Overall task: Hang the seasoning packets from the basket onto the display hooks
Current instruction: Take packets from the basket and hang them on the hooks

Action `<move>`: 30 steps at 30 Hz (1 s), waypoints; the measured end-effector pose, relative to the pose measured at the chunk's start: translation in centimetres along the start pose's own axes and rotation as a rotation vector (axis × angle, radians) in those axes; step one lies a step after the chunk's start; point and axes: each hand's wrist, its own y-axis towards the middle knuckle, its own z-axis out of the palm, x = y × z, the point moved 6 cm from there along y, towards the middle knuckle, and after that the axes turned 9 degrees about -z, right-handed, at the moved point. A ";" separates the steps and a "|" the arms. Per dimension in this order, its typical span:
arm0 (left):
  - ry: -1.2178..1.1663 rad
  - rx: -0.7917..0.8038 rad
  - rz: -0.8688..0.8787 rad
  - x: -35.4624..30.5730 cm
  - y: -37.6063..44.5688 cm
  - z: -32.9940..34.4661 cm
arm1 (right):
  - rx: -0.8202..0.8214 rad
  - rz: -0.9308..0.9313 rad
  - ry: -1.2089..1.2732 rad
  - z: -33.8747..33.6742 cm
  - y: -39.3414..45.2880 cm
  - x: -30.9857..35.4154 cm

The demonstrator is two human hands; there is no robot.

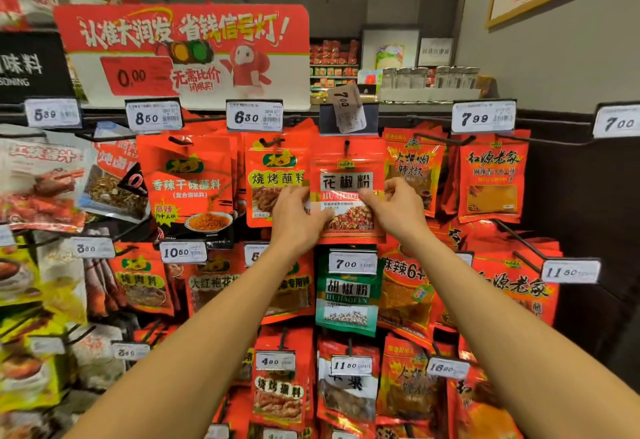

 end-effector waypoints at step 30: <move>-0.294 0.215 -1.658 59.7 -49.9 17.3 | 1.016 0.919 -0.178 25.3 -65.3 -46.8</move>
